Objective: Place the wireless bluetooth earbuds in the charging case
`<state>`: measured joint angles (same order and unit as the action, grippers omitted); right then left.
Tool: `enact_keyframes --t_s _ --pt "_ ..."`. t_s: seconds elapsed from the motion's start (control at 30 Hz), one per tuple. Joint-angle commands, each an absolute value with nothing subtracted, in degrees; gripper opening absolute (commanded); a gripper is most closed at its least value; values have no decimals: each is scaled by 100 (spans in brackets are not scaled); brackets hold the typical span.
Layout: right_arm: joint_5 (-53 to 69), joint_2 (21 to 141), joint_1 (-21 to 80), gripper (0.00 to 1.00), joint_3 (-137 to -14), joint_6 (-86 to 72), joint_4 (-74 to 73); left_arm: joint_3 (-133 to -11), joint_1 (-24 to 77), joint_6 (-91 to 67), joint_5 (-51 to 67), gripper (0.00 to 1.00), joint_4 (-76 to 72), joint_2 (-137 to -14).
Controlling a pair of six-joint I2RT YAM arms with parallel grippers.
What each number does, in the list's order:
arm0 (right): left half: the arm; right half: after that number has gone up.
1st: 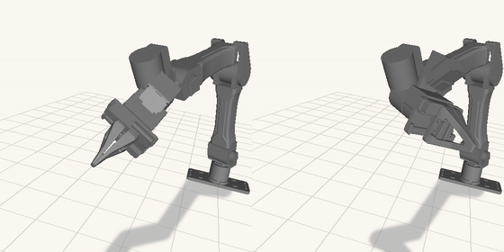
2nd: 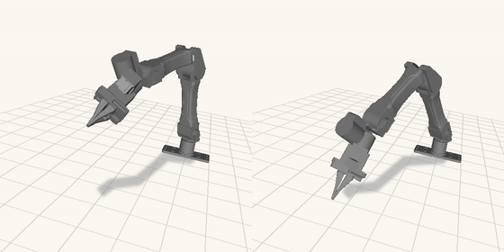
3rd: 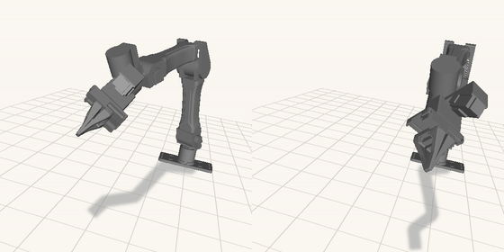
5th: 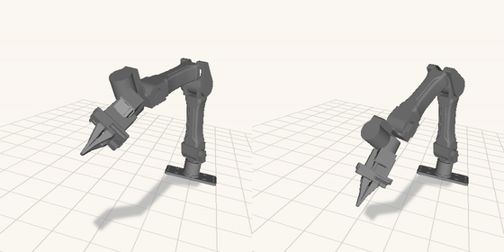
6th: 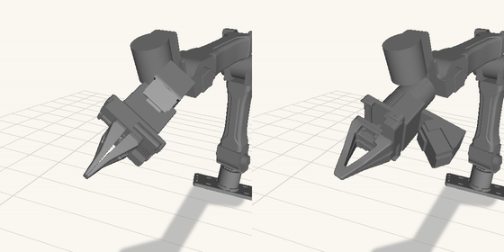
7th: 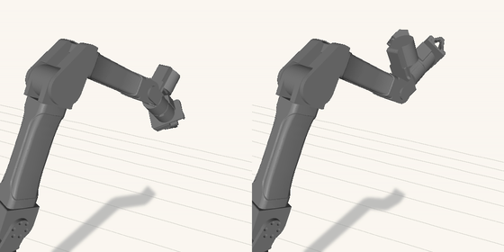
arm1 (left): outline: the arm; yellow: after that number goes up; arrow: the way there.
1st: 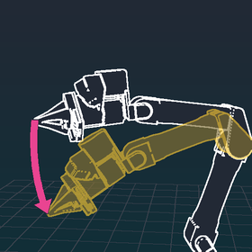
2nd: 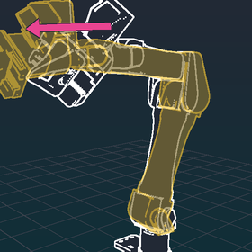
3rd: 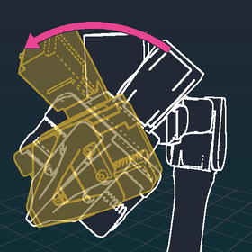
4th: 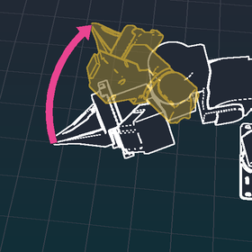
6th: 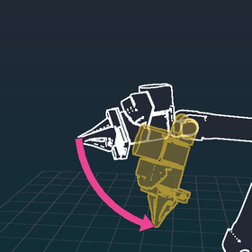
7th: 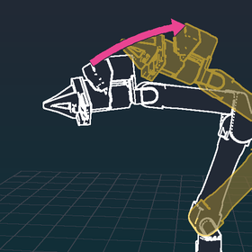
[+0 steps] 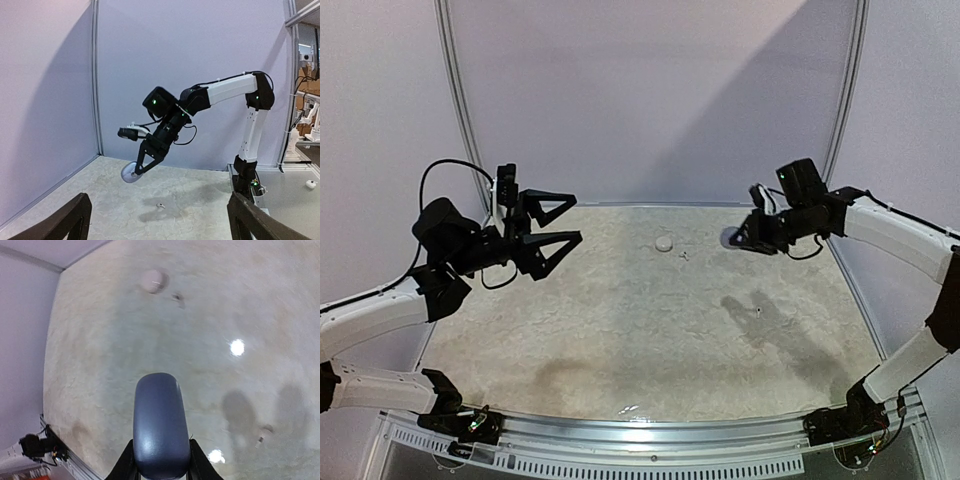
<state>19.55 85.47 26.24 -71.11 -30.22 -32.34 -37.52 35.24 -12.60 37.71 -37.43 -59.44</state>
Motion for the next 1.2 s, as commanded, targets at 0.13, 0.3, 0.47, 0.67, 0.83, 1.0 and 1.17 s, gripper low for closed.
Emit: enact_keyframes --t_s 0.13,0.3,0.47,0.67,0.83,1.0,1.17 --pt "3258 9262 938 0 -6639 -3214 -3713 -3694 3500 -985 3553 97 -3183 -5766" --pt "3633 10219 577 0 -7059 -2889 -3757 -3758 3446 -920 3454 97 -2957 -5811" --pt "3939 10882 323 0 -7361 -2909 -3742 -3859 3374 -906 3469 97 -2916 -5975" --pt "4015 11375 171 0 -7628 -2766 -3953 -3936 3273 -907 3472 97 -2923 -6137" --pt "4245 11667 51 6 -7901 -2741 -4170 -3980 3189 -932 3483 97 -3011 -6265" --pt "4240 11865 44 17 -8135 -2756 -4674 -3992 3089 -923 3498 97 -3074 -6333" --pt "4068 12053 49 19 -8377 -2735 -5214 -3977 2996 -959 3522 97 -3234 -6384"
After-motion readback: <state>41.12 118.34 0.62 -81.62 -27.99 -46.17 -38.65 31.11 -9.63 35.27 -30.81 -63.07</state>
